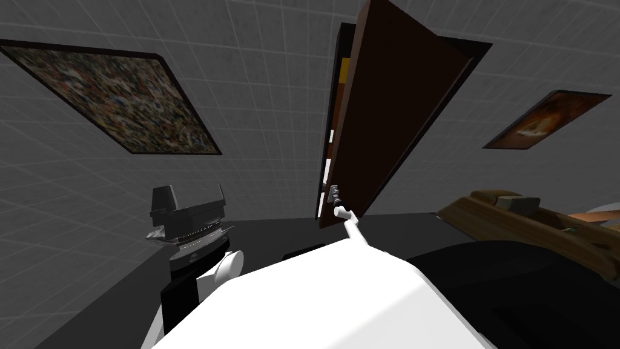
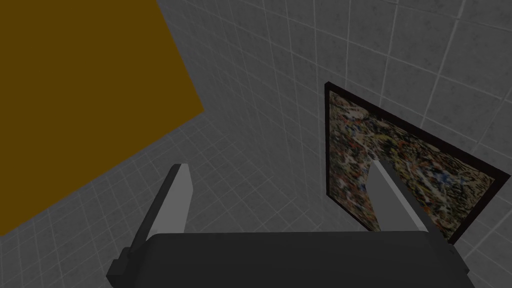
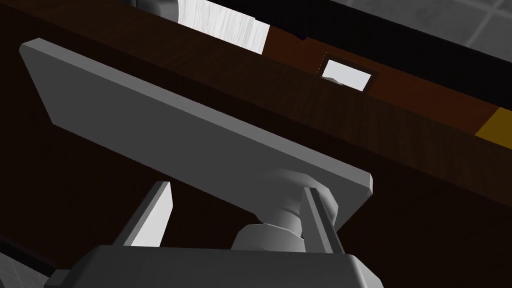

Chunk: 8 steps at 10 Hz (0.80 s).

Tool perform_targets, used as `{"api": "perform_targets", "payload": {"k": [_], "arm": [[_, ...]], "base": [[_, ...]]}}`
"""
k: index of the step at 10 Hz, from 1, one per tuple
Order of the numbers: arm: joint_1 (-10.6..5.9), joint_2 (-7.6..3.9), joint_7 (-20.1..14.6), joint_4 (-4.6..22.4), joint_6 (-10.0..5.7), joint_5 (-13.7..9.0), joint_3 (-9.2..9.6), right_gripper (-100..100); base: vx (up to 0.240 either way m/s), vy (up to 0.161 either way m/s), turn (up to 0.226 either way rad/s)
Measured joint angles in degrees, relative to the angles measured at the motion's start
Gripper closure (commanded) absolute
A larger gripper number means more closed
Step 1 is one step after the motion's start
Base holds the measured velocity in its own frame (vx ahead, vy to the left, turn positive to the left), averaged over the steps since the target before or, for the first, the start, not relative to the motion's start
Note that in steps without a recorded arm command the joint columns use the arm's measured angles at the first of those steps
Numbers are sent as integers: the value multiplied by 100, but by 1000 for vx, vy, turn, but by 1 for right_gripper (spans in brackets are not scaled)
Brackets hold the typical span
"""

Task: Pull the door open

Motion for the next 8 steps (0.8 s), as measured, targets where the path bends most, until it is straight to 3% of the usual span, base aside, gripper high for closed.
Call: {"api": "perform_targets", "payload": {"k": [2,3,4,8], "arm": [[58,-63,-287,-88,-66,-144,77,100],[92,-34,-382,-178,-64,-160,79,100],[72,-63,-508,-121,-141,-223,122,100],[156,-256,-1120,-186,-381,-572,333,100]], "base": [[-42,-42,98],[-38,-43,69],[-76,-60,140],[-51,-48,92]]}}
